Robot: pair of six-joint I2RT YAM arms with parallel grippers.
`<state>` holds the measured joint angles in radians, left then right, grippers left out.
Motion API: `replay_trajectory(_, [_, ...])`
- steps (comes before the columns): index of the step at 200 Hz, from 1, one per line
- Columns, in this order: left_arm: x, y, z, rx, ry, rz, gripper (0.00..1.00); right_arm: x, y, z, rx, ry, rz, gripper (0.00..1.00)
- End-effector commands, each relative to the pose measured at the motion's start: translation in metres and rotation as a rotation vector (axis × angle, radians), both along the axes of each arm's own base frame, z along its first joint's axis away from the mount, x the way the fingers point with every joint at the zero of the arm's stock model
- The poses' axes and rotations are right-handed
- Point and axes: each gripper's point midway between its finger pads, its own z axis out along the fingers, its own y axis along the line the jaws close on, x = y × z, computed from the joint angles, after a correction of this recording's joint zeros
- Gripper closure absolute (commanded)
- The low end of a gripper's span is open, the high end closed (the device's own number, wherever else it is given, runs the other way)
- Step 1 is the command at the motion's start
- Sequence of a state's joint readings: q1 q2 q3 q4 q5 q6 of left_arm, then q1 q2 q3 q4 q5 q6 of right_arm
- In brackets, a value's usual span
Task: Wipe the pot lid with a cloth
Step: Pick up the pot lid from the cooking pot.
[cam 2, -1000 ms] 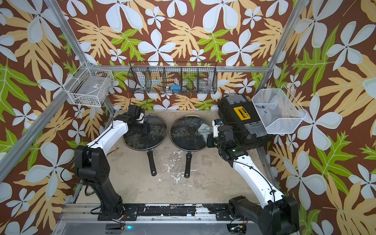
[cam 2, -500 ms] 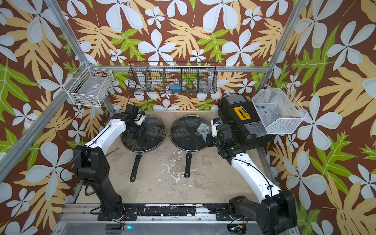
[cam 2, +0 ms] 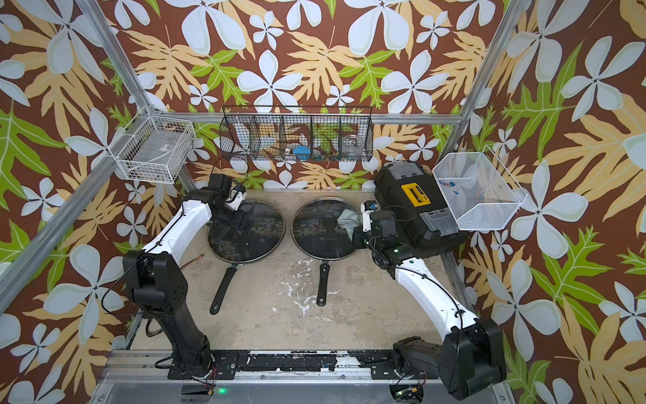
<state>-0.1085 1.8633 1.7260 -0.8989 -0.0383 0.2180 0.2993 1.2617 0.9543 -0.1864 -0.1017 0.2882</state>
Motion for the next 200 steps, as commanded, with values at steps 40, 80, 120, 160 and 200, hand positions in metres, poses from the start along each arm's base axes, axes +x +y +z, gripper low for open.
replay_trajectory(40, [-0.011,0.009,-0.02,0.049,0.234,0.113,0.15,0.005,0.001,0.006,-0.007,-0.02,0.006,1.0])
replay_trajectory(80, [-0.022,-0.005,-0.012,0.089,0.287,0.028,0.19,0.007,0.004,0.001,0.002,-0.012,0.011,1.0])
replay_trajectory(120, [-0.025,-0.003,-0.025,0.137,0.32,0.003,0.3,0.008,0.005,0.001,-0.001,-0.012,0.014,1.0])
replay_trajectory(160, [-0.019,-0.005,-0.033,0.136,0.332,0.0,0.48,0.008,0.004,-0.001,-0.003,-0.01,0.013,1.0])
replay_trajectory(200, [-0.022,-0.004,-0.038,0.146,0.35,-0.017,0.65,0.006,0.001,-0.006,-0.009,-0.002,-0.003,1.0])
